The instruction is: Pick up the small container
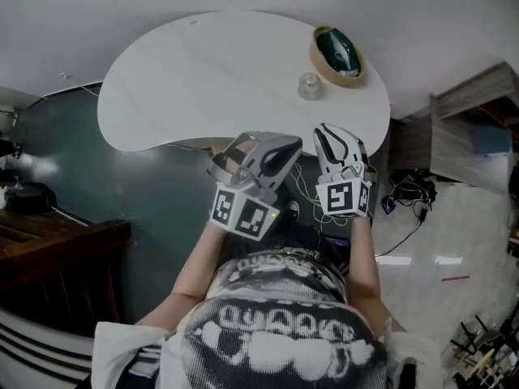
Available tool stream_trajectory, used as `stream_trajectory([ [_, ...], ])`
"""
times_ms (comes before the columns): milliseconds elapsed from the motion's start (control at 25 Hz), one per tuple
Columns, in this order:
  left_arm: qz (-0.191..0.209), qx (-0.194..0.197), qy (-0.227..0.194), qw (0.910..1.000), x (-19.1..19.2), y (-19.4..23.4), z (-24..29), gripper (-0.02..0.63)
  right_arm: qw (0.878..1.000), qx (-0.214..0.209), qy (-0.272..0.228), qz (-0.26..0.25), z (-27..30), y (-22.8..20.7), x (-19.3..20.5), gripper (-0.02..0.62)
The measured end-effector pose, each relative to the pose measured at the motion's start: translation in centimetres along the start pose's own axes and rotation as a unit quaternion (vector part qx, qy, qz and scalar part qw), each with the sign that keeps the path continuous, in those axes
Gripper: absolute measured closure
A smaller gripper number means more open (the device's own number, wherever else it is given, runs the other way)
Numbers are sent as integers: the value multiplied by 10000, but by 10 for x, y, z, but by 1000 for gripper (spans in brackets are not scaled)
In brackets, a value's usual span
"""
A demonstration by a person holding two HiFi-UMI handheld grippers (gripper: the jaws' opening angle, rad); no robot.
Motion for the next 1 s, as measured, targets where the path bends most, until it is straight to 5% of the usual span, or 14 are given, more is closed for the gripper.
stream_trajectory([
  [1000,-134,195,126,9996,73,73,61,601,9821,-701,1428,1013,170,-34,121,267],
])
Point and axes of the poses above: the fingertips, and each gripper's own axes: z forward along the fingers, y to its left, x out of its underside, the point moved 9 cm from there along -z, backward along the fingers, and after that the axes turned 4 degrees about -y, right-handed, at the moved point
